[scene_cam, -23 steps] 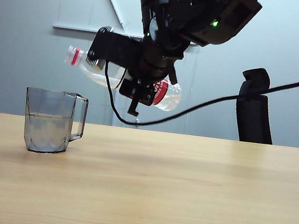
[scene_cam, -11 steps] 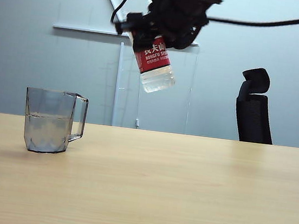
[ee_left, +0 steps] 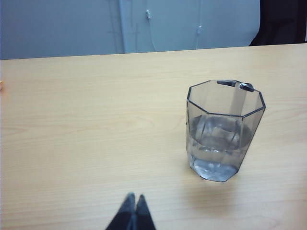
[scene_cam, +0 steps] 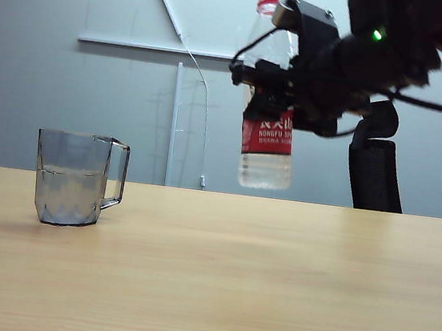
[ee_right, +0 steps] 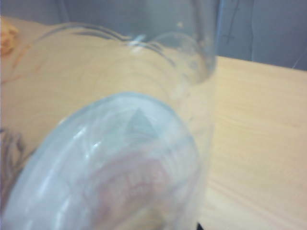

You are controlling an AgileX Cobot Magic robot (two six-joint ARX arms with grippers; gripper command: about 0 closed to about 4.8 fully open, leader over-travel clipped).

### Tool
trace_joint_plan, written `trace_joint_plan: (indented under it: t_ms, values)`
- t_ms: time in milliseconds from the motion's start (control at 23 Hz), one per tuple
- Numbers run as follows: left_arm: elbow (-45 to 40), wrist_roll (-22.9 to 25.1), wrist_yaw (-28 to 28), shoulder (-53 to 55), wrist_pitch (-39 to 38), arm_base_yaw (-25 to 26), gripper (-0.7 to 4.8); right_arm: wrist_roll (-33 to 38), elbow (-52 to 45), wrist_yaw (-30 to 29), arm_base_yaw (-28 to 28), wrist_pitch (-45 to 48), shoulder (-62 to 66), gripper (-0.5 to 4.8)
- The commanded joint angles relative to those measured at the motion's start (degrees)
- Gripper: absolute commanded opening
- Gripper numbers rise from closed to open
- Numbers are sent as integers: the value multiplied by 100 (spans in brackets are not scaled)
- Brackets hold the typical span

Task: Pick up the mineral water bottle on the table and pour water into the mug until it's half full.

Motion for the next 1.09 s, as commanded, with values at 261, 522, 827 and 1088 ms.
trace_joint_plan:
  t_ms: [261,522,827,1088]
  values:
    - [13,-20,22,9,76,0,-2,177,-824,-352,-37,1709,203,198]
    - [13,-20,22,9,74,2,-2,179,-822,-376,-42,2105,616,198]
    - [13,-17,20,9,74,2,-2,175,-822,-376,-42,2024,728,202]
    - [13,-17,20,9,74,2,-2,175,-822,-380,-42,1753,732,202]
